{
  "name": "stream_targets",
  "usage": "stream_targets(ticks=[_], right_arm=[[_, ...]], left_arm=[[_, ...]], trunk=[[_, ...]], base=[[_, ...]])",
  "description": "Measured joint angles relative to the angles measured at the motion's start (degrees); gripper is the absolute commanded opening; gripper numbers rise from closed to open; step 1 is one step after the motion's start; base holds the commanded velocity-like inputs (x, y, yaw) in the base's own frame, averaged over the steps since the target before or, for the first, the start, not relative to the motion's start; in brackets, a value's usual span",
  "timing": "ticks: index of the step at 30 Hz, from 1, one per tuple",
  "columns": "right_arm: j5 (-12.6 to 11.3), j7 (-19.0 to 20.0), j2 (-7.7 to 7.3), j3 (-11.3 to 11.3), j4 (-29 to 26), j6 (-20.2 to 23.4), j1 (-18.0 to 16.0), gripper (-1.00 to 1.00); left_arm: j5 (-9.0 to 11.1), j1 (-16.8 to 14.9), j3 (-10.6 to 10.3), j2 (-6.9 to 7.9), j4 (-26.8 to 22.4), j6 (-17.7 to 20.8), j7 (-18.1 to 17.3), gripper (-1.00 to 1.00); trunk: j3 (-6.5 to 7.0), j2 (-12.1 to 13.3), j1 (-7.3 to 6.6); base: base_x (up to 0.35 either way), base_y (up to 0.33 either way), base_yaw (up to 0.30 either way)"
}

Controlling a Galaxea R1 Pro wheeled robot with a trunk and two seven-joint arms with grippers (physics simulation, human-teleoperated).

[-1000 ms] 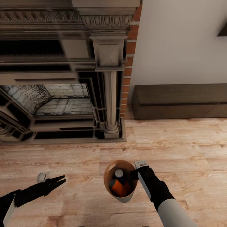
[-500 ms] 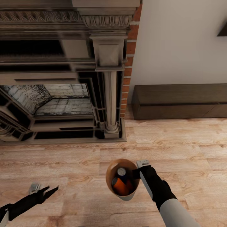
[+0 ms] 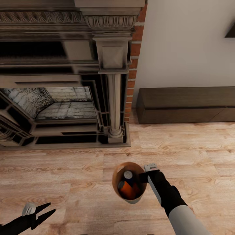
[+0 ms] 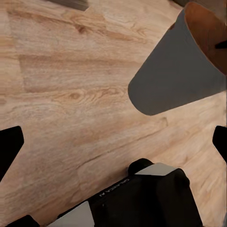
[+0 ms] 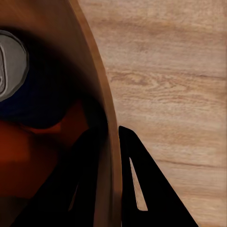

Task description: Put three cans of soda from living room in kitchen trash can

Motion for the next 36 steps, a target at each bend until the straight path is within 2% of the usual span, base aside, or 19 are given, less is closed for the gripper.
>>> stream_targets(ticks=[2,3,7,11,14,15,19,31,36], right_arm=[[0.11,0.55,-0.11,-0.06,-0.3,-0.04,0.01,-1.0],[0.97,1.93,-0.22,-0.16,-1.05,-0.05,0.03,-1.0],[-0.87,4.38,-0.32,-0.26,-8.16,-0.23,0.08,-1.0],[0.73,4.5,-0.41,-0.27,-7.73,-0.15,0.19,-1.0],[0.13,4.55,-0.63,-0.27,-8.0,-0.45,0.18,-1.0],[-0.18,4.57,-0.84,-0.26,-7.64,-1.81,0.2,-1.0],[0.31,4.57,-0.97,-0.28,-8.0,-3.16,0.19,-1.0],[0.05,4.57,-1.01,-0.26,-7.93,-3.49,0.19,-1.0],[0.2,4.57,-1.01,-0.27,-7.89,-3.5,0.2,-1.0]], left_arm=[[0.0,0.0,0.43,0.08,0.06,-0.01,-0.93,1.0],[0.01,0.01,0.77,0.13,0.09,0.01,-1.69,1.0],[0.04,-0.01,1.17,0.17,0.16,0.01,-2.45,1.0],[0.08,0.01,1.23,0.18,0.14,0.05,-2.46,1.0],[0.06,0.0,1.24,0.13,0.15,0.06,-2.45,1.0],[0.06,0.0,1.24,0.11,0.15,0.09,-2.45,1.0],[0.08,0.0,1.25,0.09,0.15,0.1,-2.43,1.0],[0.09,0.0,1.25,0.09,0.15,0.11,-2.37,1.0],[0.08,0.0,1.19,0.09,0.15,0.11,-2.36,1.0]], trunk=[[0.0,0.0,0.0],[-0.01,0.0,0.0],[0.01,0.0,0.0],[-0.01,0.0,0.0],[0.0,0.0,0.0],[-0.01,0.0,0.0],[0.0,0.0,0.0],[0.0,0.0,0.0],[-0.9,-1.99,1.09]], base=[[0.0,0.0,0.0],[0.0,0.0,0.0],[0.0,0.0,0.0],[0.0,0.0,0.0],[0.0,0.0,0.0],[0.0,0.0,0.0],[0.0,0.0,0.0],[0.0,0.0,0.0],[0.0,0.0,0.0]])
